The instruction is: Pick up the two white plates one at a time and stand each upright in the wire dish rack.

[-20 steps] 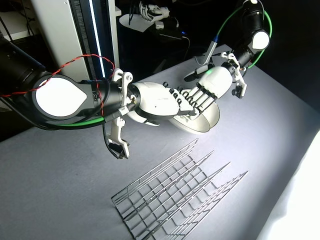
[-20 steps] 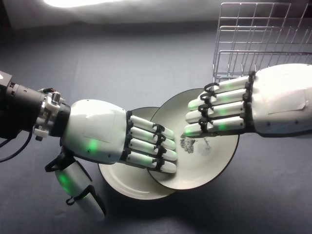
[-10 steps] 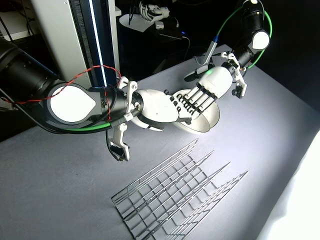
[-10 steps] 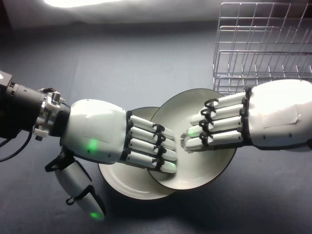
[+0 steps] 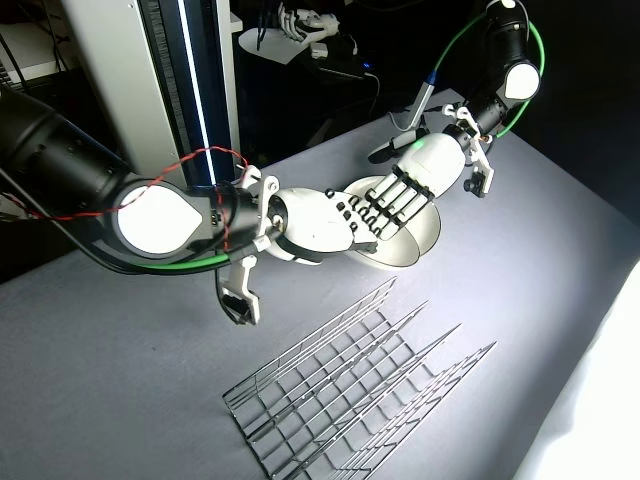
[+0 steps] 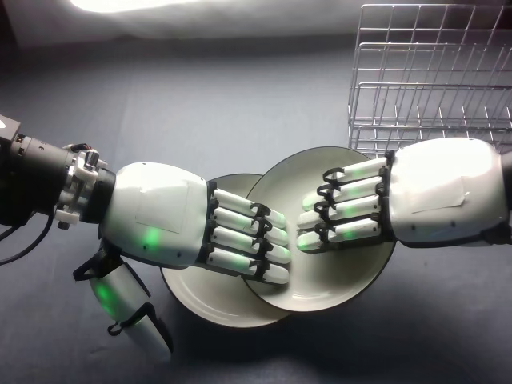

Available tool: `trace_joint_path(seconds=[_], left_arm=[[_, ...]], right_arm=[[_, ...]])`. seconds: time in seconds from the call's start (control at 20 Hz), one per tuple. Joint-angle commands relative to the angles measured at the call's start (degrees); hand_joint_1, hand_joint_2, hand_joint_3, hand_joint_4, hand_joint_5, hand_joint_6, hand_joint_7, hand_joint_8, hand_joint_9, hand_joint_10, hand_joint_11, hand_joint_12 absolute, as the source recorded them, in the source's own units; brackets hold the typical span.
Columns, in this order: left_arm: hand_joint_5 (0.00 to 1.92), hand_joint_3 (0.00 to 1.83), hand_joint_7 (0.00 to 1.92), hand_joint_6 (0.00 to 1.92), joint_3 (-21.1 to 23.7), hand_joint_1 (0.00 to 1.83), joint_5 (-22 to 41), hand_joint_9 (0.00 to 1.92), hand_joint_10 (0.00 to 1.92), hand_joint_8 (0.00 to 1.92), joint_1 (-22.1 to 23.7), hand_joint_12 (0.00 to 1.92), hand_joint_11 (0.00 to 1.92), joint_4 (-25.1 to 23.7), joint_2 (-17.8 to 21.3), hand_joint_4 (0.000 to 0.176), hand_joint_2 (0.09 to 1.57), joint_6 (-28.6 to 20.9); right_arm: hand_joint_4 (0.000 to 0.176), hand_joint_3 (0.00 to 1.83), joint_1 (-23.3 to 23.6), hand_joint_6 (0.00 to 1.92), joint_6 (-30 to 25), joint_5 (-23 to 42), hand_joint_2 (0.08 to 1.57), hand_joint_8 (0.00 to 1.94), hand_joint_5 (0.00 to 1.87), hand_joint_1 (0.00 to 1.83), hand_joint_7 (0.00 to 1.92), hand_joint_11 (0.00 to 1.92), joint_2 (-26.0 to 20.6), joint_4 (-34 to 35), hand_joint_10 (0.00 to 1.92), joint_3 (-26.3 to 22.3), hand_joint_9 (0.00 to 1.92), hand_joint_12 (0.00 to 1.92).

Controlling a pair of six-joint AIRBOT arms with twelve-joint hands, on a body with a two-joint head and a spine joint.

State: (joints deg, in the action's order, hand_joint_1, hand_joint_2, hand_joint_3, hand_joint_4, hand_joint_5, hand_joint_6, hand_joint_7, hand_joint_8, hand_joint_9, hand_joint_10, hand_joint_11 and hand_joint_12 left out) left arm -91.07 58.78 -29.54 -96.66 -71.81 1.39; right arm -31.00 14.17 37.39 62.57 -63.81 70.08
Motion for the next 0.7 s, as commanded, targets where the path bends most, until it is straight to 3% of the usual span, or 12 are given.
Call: trace_joint_path(seconds=[0.0,0.2,0.3,0.4,0.45,0.5,0.55,0.6,0.65], left_arm=[[0.00,0.00,0.00,0.00,-0.3,0.00,-1.5,0.00,0.00,0.00,-0.6,0.00,0.00,-2.3,-0.6,0.000,1.02,-0.1],[0.00,0.00,0.00,0.00,-0.5,0.00,-1.5,0.00,0.00,0.00,-0.6,0.00,0.00,-2.1,-0.7,0.000,1.01,-0.1],[0.00,0.00,0.00,0.00,-0.6,0.00,-1.5,0.00,0.00,0.00,-0.6,0.00,0.00,-1.8,-0.7,0.000,1.02,-0.1],[0.00,0.00,0.00,0.00,-0.7,0.00,-1.5,0.00,0.00,0.00,-0.6,0.00,0.00,-1.7,-0.7,0.000,1.02,-0.1],[0.00,0.00,0.00,0.00,-0.9,0.00,-1.5,0.00,0.00,0.00,-0.6,0.00,0.00,-1.6,-0.8,0.000,1.03,-0.1],[0.00,0.01,0.00,0.00,-1.0,0.00,-1.5,0.00,0.00,0.00,-0.6,0.00,0.00,-1.6,-0.8,0.000,1.03,-0.1],[0.00,0.01,0.00,0.00,-1.1,0.00,-1.5,0.00,0.00,0.00,-0.6,0.00,0.00,-1.6,-0.8,0.000,1.03,-0.1],[0.00,0.00,0.00,0.00,-1.2,0.00,-1.5,0.00,0.00,0.00,-0.6,0.00,0.00,-1.5,-0.9,0.000,1.02,-0.1],[0.00,0.00,0.00,0.00,-1.3,0.00,-1.5,0.00,0.00,0.00,-0.7,0.00,0.00,-1.4,-0.9,0.000,1.02,-0.1]], right_arm=[[0.000,0.00,0.2,0.02,0.1,2.9,1.30,0.02,0.15,1.55,0.12,0.00,0.1,2.4,0.03,0.5,0.13,0.77],[0.000,0.00,0.6,0.01,0.1,2.5,1.28,0.01,0.17,1.51,0.15,0.00,2.2,2.4,0.02,2.3,0.15,0.78],[0.000,0.00,1.0,0.01,0.1,1.7,1.25,0.01,0.22,1.47,0.21,0.00,3.3,2.4,0.03,2.9,0.22,0.93],[0.000,0.00,1.5,0.02,0.1,1.2,1.17,0.01,0.38,1.37,0.38,0.00,4.2,2.4,0.04,3.4,0.38,1.18],[0.000,0.00,1.7,0.05,0.1,0.9,1.21,0.03,0.60,1.38,0.59,0.12,4.8,2.4,0.08,3.5,0.56,1.27],[0.000,0.01,2.0,1.25,0.2,0.4,1.26,0.04,0.58,1.46,0.84,0.46,5.3,2.4,0.10,3.7,0.76,1.55],[0.000,0.01,2.1,1.25,0.2,0.3,1.26,0.04,0.58,1.46,0.84,0.46,5.4,2.4,0.10,3.7,0.76,1.55],[0.000,0.00,2.1,1.28,0.2,0.2,1.21,0.90,0.74,1.47,0.82,0.65,5.5,2.4,1.10,3.7,0.65,1.67],[0.000,0.00,2.1,1.23,0.2,0.1,1.18,1.04,0.80,1.47,0.83,0.73,5.7,2.4,1.25,3.8,0.70,1.65]])
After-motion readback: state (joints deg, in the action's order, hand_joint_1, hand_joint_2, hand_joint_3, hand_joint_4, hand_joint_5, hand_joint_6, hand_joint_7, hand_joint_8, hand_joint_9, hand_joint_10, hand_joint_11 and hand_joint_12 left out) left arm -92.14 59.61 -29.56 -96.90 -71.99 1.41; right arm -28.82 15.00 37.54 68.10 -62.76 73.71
